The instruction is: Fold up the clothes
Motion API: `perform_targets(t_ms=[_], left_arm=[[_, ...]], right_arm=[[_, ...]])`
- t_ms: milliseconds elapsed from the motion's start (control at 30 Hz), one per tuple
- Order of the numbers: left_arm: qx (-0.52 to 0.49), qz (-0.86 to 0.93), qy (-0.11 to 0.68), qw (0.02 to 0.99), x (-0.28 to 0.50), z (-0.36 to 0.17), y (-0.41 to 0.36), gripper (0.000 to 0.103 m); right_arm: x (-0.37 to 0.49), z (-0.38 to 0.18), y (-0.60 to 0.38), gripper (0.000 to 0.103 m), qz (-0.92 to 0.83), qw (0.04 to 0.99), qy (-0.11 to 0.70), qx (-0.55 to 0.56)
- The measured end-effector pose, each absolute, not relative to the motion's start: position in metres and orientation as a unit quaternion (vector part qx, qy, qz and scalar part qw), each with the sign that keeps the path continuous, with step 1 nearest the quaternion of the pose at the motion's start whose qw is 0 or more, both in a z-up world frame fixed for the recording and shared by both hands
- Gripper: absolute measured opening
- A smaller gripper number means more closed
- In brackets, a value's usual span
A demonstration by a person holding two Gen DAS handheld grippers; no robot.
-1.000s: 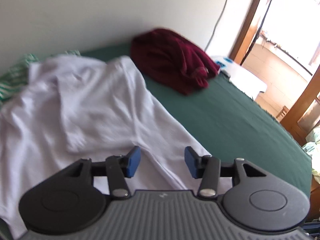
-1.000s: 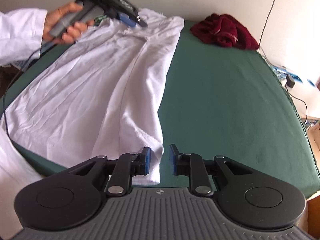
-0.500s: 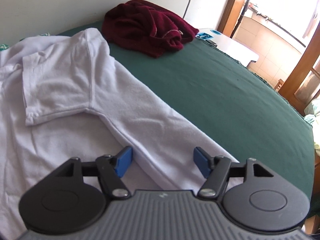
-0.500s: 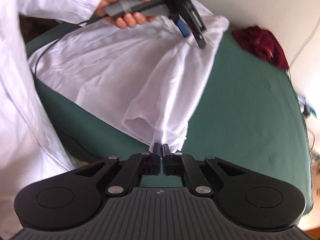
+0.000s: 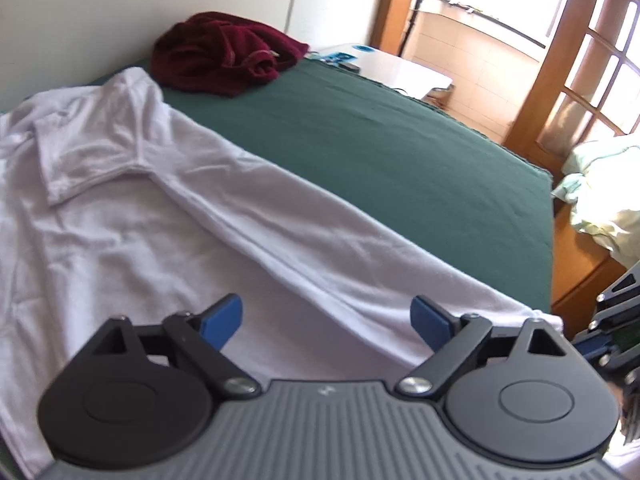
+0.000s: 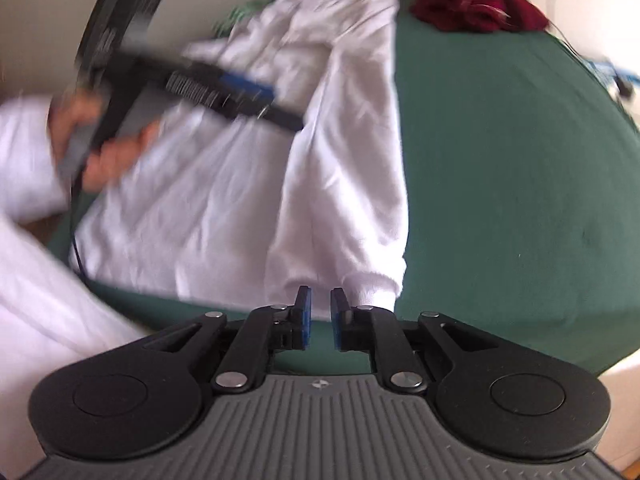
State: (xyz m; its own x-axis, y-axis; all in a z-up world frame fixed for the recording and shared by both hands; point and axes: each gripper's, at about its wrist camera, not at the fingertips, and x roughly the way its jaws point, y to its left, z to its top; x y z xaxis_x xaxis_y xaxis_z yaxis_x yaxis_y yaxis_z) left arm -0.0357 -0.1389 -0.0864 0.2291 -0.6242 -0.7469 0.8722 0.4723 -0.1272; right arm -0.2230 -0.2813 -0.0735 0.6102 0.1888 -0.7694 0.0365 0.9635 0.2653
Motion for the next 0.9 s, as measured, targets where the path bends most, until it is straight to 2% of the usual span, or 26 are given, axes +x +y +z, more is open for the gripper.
perform_targets(t_ms=[133,167,233,300,333,367,400,600,700,800,833,867,900], left_arm=[[0.156,-0.461,0.392,0.781,-0.031,-0.089,-0.128,0.097],[0.157,-0.454,0.392,0.785,-0.030,-0.089,-0.125,0.099],[0.154,-0.442,0.392,0.792,-0.027,-0.089,-0.121,0.099],[0.145,-0.437,0.395,0.795,-0.024,-0.088,-0.117,0.099],[0.140,-0.435,0.397,0.796,-0.023,-0.087,-0.115,0.099],[0.136,-0.434,0.398,0.797,-0.023,-0.086,-0.113,0.100],[0.133,-0.433,0.399,0.797,-0.022,-0.086,-0.112,0.100],[0.119,-0.439,0.397,0.797,-0.025,-0.083,-0.108,0.101],[0.115,-0.442,0.398,0.796,-0.027,-0.082,-0.107,0.101],[0.111,-0.449,0.403,0.789,-0.028,-0.084,-0.108,0.101],[0.109,-0.455,0.402,0.787,-0.030,-0.083,-0.109,0.101],[0.106,-0.462,0.400,0.785,-0.032,-0.081,-0.111,0.101],[0.106,-0.468,0.395,0.784,-0.035,-0.079,-0.113,0.101]], right_arm=[[-0.223,-0.074,-0.281,0.034,0.038,0.891,0.416,0.179],[-0.222,-0.075,-0.282,0.036,0.045,0.887,0.416,0.195],[-0.220,-0.077,-0.280,0.035,0.053,0.885,0.411,0.214],[-0.219,-0.077,-0.269,0.035,0.037,0.901,0.399,0.168],[-0.218,-0.078,-0.264,0.031,0.031,0.906,0.396,0.144],[-0.217,-0.079,-0.259,0.015,0.028,0.909,0.397,0.127],[-0.216,-0.080,-0.256,0.005,0.025,0.910,0.398,0.115],[-0.221,-0.064,-0.246,0.004,0.090,0.909,0.392,0.110],[-0.213,-0.071,-0.238,0.005,0.103,0.895,0.420,0.111],[-0.207,-0.081,-0.240,0.012,0.089,0.882,0.445,0.127],[-0.209,-0.075,-0.245,0.021,0.088,0.881,0.444,0.137],[-0.213,-0.067,-0.250,0.024,0.087,0.884,0.436,0.144],[-0.218,-0.058,-0.255,0.024,0.075,0.893,0.421,0.137]])
